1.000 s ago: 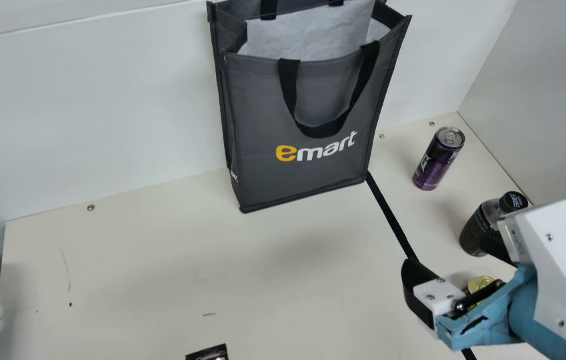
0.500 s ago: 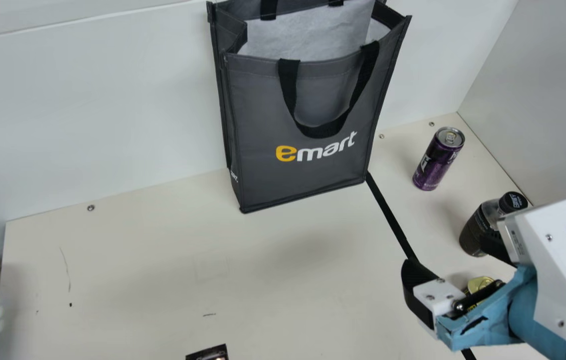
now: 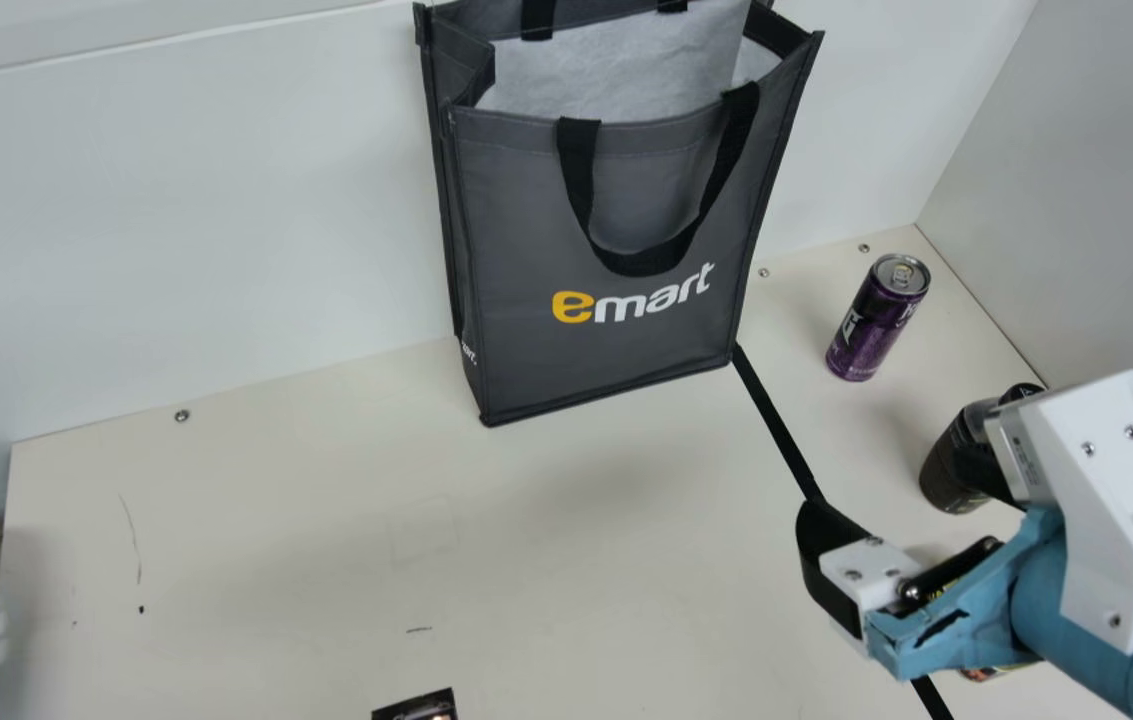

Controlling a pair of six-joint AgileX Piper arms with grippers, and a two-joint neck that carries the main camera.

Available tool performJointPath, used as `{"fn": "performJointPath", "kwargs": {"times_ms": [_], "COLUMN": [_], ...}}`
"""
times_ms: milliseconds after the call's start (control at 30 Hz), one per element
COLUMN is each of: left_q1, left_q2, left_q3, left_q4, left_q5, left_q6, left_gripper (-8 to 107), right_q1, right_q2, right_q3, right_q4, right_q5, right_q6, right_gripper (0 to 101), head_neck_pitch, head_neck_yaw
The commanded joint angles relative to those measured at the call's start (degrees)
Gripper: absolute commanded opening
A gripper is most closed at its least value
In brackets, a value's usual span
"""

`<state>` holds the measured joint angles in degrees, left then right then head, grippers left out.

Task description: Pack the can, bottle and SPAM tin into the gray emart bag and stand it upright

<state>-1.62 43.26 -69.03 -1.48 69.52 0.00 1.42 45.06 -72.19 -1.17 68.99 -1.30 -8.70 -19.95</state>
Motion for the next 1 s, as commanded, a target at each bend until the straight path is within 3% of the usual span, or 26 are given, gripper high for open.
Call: {"fn": "performJointPath", "kwargs": {"times_ms": [0,400,967], "left_q1": [0.0,0.0,0.0], "left_q2": [0.0,0.0,0.0], "left_q3": [0.0,0.0,0.0], "left_q4": [0.0,0.0,0.0], "left_q5": [0.0,0.0,0.0], "left_q6": [0.0,0.0,0.0], "left_gripper": [90,90,90], "right_q1": [0.1,1.1,-0.2], "right_q2": [0.5,4.5,12.1], "right_q3": [-0.6,-5.4,-15.8], "right_q4": [-0.2,-0.9,0.2], "right_q5": [-0.1,-0.1,0.4], "right_q6": [-0.4,-3.7,-13.3], "right_gripper": [95,95,95], "head_neck_pitch": [-1.3,-1.3,-1.3], "head_neck_yaw": [0.0,0.0,0.0]}}
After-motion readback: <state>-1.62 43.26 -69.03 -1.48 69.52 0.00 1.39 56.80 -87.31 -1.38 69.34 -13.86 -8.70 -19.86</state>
